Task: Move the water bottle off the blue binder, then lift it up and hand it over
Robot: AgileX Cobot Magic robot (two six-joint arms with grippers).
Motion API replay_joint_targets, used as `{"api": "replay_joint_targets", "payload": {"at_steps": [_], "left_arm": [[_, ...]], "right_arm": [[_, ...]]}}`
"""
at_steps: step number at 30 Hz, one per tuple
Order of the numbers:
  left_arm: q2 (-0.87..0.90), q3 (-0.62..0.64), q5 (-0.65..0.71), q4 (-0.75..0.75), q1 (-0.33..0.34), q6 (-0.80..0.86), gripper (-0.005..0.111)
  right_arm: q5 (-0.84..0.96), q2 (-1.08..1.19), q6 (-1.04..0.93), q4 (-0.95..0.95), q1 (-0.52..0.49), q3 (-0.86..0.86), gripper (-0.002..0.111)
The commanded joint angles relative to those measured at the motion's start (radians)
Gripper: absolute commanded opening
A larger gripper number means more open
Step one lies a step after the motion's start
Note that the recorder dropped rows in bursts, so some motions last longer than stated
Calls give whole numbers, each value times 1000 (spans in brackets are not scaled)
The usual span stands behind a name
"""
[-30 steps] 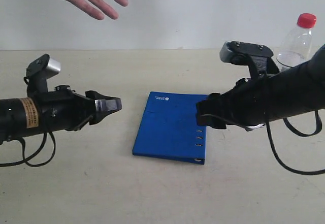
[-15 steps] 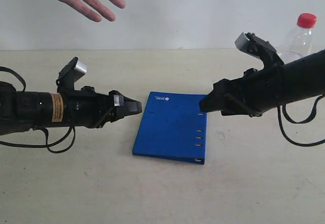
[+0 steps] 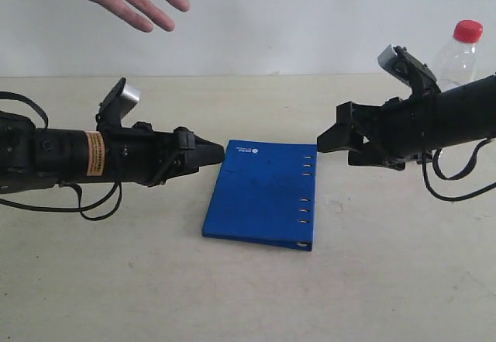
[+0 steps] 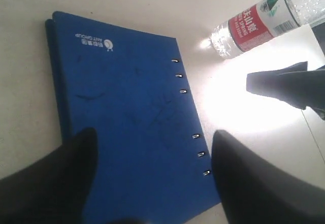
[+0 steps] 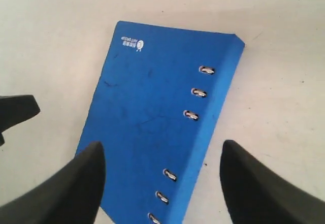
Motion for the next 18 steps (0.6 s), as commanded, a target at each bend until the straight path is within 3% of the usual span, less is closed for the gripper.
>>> {"api": "replay_joint_targets", "payload": {"at_steps": [1,8,18], "left_arm": [[22,-26,-21,29,-5,-58,61],[104,-93,-21,174,-5,-236,61],[121,-108,-6,203,-5,-241,61]], "right_arm": [[35,66,36,-74,-8,-6,59],[121,194,-10,-76,-8,-24,59],[106,292,-105,-37,-8,-35,59]]}}
